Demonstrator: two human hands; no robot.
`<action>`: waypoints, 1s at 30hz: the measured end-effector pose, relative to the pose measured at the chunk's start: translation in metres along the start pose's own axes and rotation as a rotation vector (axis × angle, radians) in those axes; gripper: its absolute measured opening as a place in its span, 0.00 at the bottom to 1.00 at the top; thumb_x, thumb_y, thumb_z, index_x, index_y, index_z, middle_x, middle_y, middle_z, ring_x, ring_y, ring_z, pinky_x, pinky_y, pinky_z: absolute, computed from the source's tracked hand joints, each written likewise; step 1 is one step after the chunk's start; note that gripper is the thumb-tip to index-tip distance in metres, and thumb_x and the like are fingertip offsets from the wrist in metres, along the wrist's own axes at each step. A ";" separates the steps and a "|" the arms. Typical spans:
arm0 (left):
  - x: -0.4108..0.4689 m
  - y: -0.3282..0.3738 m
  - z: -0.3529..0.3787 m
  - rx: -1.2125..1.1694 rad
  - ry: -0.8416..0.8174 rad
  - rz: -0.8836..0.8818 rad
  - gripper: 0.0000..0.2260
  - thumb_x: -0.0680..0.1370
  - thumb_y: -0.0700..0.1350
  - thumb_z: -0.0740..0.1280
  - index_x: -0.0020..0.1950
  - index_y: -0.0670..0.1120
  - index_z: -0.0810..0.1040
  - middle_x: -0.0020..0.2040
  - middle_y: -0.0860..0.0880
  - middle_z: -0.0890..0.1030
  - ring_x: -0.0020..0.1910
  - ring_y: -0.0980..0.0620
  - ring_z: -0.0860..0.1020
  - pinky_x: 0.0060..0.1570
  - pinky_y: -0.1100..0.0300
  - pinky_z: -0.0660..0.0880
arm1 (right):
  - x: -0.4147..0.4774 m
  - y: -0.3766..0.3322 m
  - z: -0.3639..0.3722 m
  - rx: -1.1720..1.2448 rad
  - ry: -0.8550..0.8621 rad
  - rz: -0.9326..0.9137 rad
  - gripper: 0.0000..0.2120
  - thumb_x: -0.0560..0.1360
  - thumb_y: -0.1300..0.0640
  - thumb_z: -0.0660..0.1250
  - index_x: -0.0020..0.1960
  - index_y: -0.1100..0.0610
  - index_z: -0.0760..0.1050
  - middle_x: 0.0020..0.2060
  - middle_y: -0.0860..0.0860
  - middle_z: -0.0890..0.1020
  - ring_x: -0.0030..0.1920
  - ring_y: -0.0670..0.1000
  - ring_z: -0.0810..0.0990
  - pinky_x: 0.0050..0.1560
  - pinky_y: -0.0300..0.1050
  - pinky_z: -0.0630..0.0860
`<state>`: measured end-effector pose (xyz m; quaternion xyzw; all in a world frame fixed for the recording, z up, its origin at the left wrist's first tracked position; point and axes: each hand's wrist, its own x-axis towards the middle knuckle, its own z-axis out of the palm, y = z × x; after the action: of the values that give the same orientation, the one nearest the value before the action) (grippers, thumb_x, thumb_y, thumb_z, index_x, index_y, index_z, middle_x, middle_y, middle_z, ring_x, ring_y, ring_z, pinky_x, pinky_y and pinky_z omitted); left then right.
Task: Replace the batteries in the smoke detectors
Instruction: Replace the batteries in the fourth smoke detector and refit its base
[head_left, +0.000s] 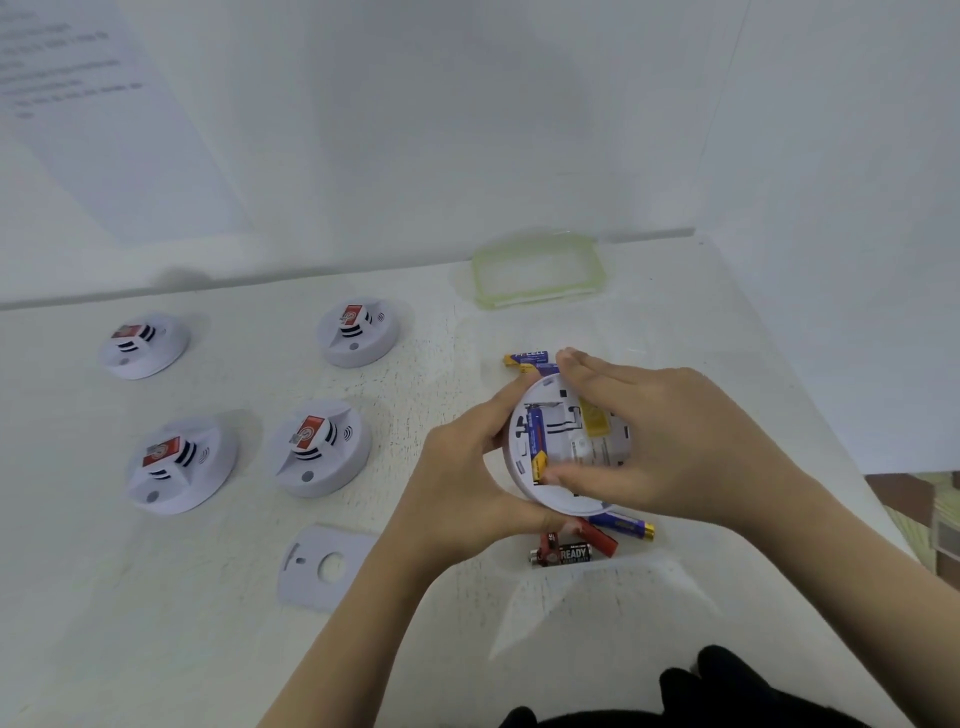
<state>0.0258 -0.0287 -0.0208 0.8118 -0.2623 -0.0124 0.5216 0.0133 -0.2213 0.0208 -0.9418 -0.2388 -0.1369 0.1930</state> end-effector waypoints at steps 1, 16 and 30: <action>0.000 0.001 0.000 -0.004 0.009 0.002 0.44 0.59 0.42 0.83 0.72 0.41 0.69 0.60 0.52 0.81 0.58 0.60 0.79 0.56 0.69 0.74 | 0.000 -0.001 0.000 -0.028 0.015 -0.027 0.38 0.66 0.34 0.61 0.63 0.62 0.76 0.60 0.55 0.79 0.54 0.50 0.82 0.44 0.42 0.80; 0.004 0.004 0.001 -0.021 0.030 0.030 0.43 0.59 0.43 0.83 0.71 0.47 0.70 0.57 0.55 0.82 0.56 0.59 0.80 0.55 0.66 0.76 | 0.003 0.003 -0.006 -0.093 0.033 -0.170 0.34 0.66 0.37 0.61 0.57 0.64 0.79 0.53 0.56 0.83 0.42 0.51 0.85 0.33 0.38 0.78; 0.001 0.003 -0.005 -0.049 0.087 0.009 0.42 0.57 0.41 0.83 0.68 0.52 0.71 0.55 0.59 0.82 0.54 0.62 0.81 0.52 0.70 0.75 | 0.001 0.004 0.008 -0.108 0.047 -0.183 0.31 0.69 0.43 0.60 0.65 0.60 0.74 0.64 0.60 0.76 0.50 0.55 0.84 0.41 0.42 0.78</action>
<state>0.0266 -0.0261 -0.0159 0.7972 -0.2430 0.0187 0.5523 0.0173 -0.2213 0.0130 -0.9216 -0.3113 -0.1888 0.1343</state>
